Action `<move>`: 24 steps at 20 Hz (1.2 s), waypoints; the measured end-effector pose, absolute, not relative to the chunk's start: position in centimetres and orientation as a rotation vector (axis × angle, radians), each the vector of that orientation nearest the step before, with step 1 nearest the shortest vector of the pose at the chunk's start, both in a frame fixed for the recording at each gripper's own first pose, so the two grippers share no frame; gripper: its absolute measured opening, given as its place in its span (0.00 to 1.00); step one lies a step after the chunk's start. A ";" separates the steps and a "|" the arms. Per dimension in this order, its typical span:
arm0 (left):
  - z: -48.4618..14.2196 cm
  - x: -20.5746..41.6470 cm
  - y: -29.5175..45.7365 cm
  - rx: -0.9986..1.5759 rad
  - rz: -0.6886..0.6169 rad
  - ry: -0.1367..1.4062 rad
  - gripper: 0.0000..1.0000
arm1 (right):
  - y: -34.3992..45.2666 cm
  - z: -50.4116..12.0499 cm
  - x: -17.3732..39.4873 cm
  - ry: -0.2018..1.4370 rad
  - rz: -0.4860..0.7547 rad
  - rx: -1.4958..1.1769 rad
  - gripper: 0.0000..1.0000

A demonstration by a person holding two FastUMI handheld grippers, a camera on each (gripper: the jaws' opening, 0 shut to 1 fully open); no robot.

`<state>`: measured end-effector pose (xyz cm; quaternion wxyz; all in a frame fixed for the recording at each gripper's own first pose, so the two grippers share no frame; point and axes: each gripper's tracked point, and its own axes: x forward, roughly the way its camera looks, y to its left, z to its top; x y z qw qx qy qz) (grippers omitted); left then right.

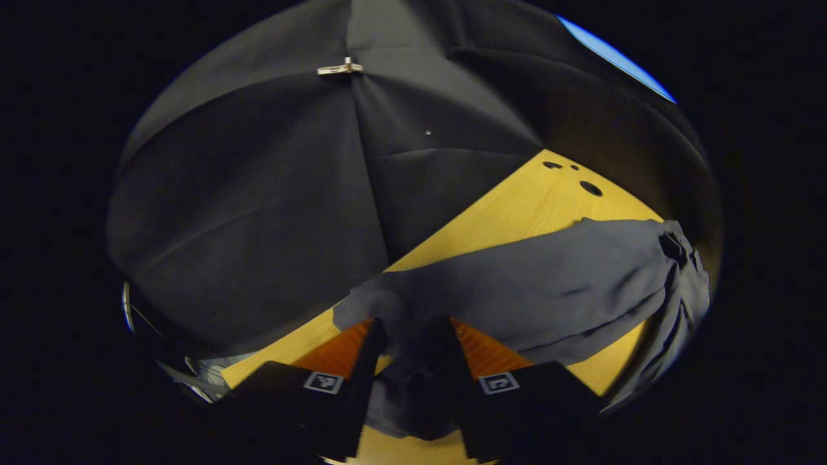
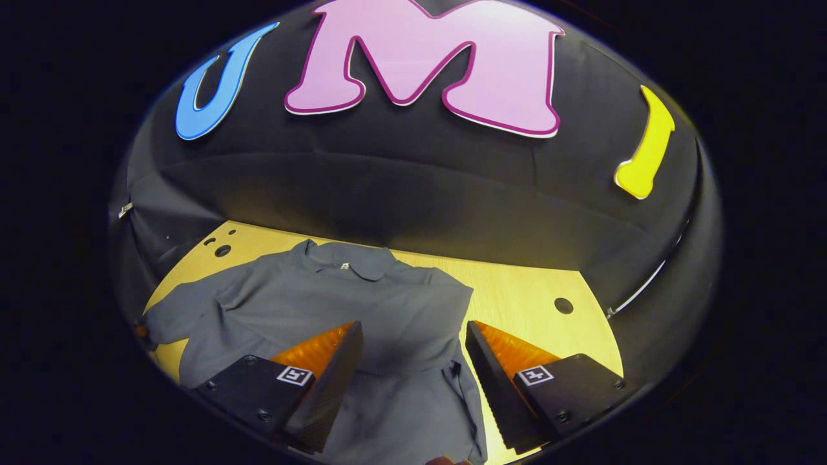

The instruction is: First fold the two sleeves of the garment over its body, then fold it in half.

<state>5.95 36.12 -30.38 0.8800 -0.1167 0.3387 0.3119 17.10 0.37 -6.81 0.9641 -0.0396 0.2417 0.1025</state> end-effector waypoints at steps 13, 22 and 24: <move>-26.7 7.6 35.1 -0.343 0.702 0.552 0.05 | -5.5 -7.0 14.9 0.479 0.154 -0.061 0.99; -13.0 13.6 29.4 -0.330 0.545 0.362 0.05 | -10.2 -8.4 12.5 0.480 0.124 -0.010 0.98; -10.5 16.0 26.2 -0.275 0.483 0.347 0.05 | -11.3 -9.3 11.3 0.493 0.119 -0.004 0.98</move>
